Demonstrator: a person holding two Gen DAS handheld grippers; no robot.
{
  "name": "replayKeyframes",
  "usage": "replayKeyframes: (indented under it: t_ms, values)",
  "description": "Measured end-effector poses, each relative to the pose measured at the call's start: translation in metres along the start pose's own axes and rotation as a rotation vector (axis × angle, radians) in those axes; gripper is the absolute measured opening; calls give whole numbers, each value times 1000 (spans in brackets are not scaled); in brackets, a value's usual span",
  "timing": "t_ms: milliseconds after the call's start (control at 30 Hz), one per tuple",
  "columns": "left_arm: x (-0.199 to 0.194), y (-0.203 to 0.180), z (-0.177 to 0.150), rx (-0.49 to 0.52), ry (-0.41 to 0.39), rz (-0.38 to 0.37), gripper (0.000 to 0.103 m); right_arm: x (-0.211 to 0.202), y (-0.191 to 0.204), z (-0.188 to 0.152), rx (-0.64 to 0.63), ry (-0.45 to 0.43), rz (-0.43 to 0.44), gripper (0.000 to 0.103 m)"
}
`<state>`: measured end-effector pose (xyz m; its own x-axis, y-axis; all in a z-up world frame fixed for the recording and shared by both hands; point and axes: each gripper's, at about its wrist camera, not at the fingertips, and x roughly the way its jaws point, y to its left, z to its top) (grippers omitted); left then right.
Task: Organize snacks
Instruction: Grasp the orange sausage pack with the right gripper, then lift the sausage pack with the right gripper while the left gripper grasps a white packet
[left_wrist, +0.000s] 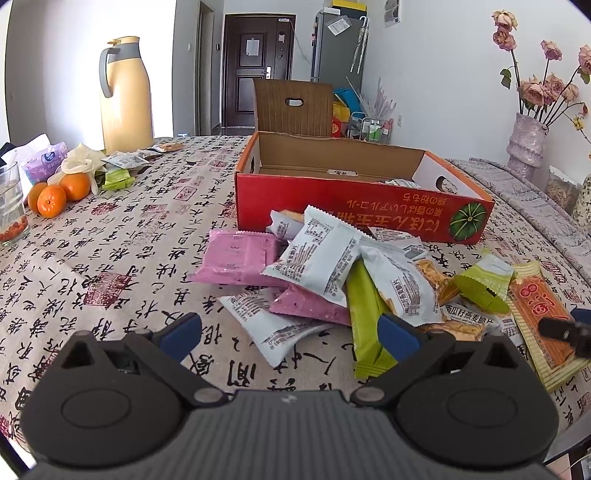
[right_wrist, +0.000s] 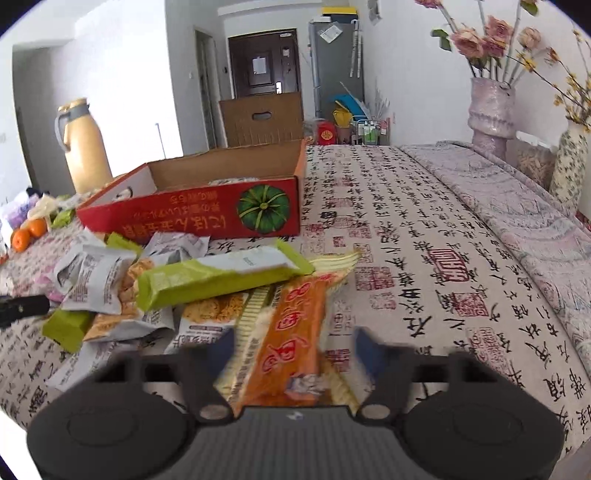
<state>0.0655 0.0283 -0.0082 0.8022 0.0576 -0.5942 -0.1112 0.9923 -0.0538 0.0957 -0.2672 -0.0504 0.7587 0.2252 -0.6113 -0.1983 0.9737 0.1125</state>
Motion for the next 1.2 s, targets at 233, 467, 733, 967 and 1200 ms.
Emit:
replayKeyframes:
  t_ms: [233, 467, 733, 967, 1200]
  values:
    - [-2, 0, 0, 2, -3, -4, 103, 19, 17, -7, -51, 75, -36, 96]
    - [-1, 1, 0, 0, -2, -9, 103, 17, 14, -9, -62, 76, -27, 93]
    - [-1, 2, 0, -3, -3, -8, 103, 5, 2, -8, -72, 63, -25, 49]
    - [0, -1, 2, 8, -5, -4, 103, -5, -13, -4, 10, 8, -19, 24]
    - [4, -6, 15, 43, -30, 7, 103, -13, -23, 4, 59, -68, -19, 21]
